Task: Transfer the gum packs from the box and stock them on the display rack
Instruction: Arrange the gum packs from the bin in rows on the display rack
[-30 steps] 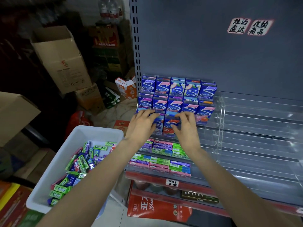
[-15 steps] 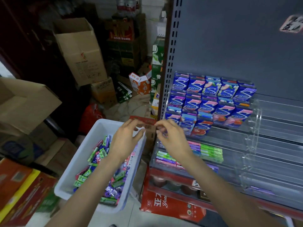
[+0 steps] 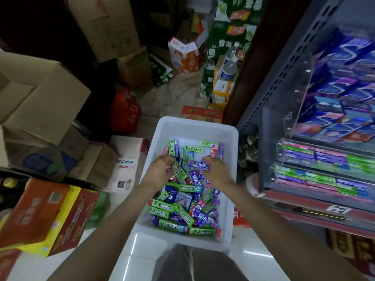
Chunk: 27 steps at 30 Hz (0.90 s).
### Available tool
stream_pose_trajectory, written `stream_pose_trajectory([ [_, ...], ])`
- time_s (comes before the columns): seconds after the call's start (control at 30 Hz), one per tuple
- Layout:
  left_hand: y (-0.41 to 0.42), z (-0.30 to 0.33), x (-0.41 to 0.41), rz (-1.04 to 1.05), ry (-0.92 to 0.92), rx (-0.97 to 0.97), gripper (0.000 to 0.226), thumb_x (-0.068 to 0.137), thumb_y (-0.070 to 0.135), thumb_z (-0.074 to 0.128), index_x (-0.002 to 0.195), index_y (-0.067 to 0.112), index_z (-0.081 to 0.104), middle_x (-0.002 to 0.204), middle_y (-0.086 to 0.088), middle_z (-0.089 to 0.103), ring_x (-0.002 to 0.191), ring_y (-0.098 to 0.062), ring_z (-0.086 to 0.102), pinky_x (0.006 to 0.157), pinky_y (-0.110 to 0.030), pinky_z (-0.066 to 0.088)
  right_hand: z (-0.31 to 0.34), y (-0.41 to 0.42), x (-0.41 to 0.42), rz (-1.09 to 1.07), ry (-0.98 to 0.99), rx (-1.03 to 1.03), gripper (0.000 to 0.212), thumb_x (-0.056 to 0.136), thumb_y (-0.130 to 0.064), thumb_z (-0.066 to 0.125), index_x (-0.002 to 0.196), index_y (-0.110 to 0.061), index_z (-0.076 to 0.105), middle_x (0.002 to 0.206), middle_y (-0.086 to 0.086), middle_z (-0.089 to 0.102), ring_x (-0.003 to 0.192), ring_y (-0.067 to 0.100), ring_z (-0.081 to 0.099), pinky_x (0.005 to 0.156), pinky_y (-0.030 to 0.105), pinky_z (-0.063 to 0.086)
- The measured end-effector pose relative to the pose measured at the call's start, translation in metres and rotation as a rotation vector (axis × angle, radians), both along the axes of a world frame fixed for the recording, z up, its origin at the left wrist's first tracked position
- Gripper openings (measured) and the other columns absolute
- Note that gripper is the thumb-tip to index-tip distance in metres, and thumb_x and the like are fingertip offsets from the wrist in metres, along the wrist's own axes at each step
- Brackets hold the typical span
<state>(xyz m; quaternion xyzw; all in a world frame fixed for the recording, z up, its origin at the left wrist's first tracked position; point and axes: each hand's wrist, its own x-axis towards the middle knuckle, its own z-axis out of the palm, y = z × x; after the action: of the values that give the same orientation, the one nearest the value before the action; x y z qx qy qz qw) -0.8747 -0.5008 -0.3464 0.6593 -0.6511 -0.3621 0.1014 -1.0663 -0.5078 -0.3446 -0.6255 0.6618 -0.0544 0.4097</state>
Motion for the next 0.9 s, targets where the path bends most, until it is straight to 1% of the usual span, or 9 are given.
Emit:
stream_pose_trajectory([
  [0.1,-0.003,-0.027,0.003,-0.102,-0.033,0.068,0.051,0.094,0.015,0.056,0.142,0.014,0.039,0.15,-0.008,0.034,0.134,-0.024,0.037,0.109,-0.025,0.026,-0.023,-0.004,0.006,-0.003,0.062,0.055,0.056,0.095,-0.013,0.051,0.146,-0.012,0.028,0.149,0.015,0.029,0.137,0.028,0.03,0.111,0.036,0.029],
  [0.17,-0.006,-0.043,0.003,-0.168,-0.094,0.051,0.061,0.094,0.019,0.056,0.148,0.019,0.028,0.156,-0.003,0.02,0.144,-0.02,0.019,0.114,-0.026,0.017,-0.036,-0.008,0.007,0.02,0.119,0.066,0.059,0.096,-0.015,0.05,0.148,-0.013,0.022,0.152,0.012,0.023,0.141,0.026,0.021,0.114,0.034,0.022],
  [0.27,-0.012,-0.058,0.003,-0.271,-0.226,0.011,0.064,0.095,0.025,0.053,0.15,0.025,0.02,0.159,0.001,0.011,0.146,-0.019,0.008,0.116,-0.031,0.011,-0.052,-0.011,0.009,0.054,0.16,0.07,0.059,0.095,-0.017,0.052,0.147,-0.014,0.025,0.152,0.01,0.022,0.14,0.027,0.023,0.116,0.033,0.02],
  [0.43,-0.018,-0.07,0.004,-0.293,-0.259,-0.113,0.051,0.092,0.011,0.055,0.14,0.023,0.044,0.155,-0.002,0.024,0.143,-0.022,0.021,0.116,-0.035,0.023,-0.064,-0.015,0.013,0.112,0.283,-0.023,0.053,0.091,-0.022,0.058,0.139,-0.01,0.038,0.141,0.01,0.034,0.134,0.029,0.026,0.114,0.033,0.021],
  [0.53,-0.019,-0.07,0.004,-0.283,-0.242,-0.151,0.045,0.09,0.007,0.055,0.133,0.021,0.054,0.152,-0.004,0.033,0.14,-0.024,0.029,0.114,-0.037,0.026,-0.066,-0.013,0.015,0.038,0.225,-0.002,0.039,0.088,-0.02,0.062,0.124,-0.008,0.051,0.133,0.014,0.038,0.127,0.026,0.036,0.11,0.03,0.027],
  [0.63,-0.02,-0.07,0.004,-0.295,-0.229,-0.151,0.042,0.088,0.004,0.056,0.128,0.018,0.058,0.138,-0.006,0.045,0.127,-0.025,0.041,0.105,-0.036,0.034,-0.066,-0.012,0.016,-0.031,0.188,-0.003,0.033,0.087,-0.014,0.063,0.118,-0.007,0.053,0.128,0.015,0.04,0.12,0.026,0.043,0.107,0.03,0.033],
  [0.73,-0.022,-0.07,0.005,-0.258,-0.179,-0.083,0.039,0.088,0.005,0.059,0.126,0.013,0.057,0.127,-0.009,0.046,0.118,-0.025,0.044,0.101,-0.034,0.039,-0.068,-0.016,0.017,-0.083,0.16,0.011,0.029,0.086,-0.005,0.062,0.114,-0.005,0.052,0.107,0.01,0.047,0.104,0.025,0.05,0.096,0.033,0.041],
  [0.8,-0.023,-0.07,0.005,-0.239,-0.17,-0.045,0.039,0.088,0.009,0.062,0.126,0.012,0.057,0.125,-0.01,0.045,0.118,-0.025,0.043,0.104,-0.033,0.036,-0.07,-0.018,0.018,-0.131,0.108,0.005,0.032,0.083,0.003,0.063,0.111,-0.007,0.051,0.107,0.009,0.056,0.095,0.022,0.055,0.086,0.028,0.047],
  [0.9,-0.022,-0.069,0.006,-0.216,-0.127,-0.04,0.035,0.087,0.01,0.064,0.122,0.012,0.061,0.122,-0.009,0.047,0.115,-0.026,0.045,0.104,-0.035,0.036,-0.071,-0.018,0.019,-0.215,0.019,0.037,0.037,0.082,0.006,0.063,0.112,-0.009,0.046,0.106,0.012,0.062,0.087,0.019,0.057,0.068,0.021,0.044],
])
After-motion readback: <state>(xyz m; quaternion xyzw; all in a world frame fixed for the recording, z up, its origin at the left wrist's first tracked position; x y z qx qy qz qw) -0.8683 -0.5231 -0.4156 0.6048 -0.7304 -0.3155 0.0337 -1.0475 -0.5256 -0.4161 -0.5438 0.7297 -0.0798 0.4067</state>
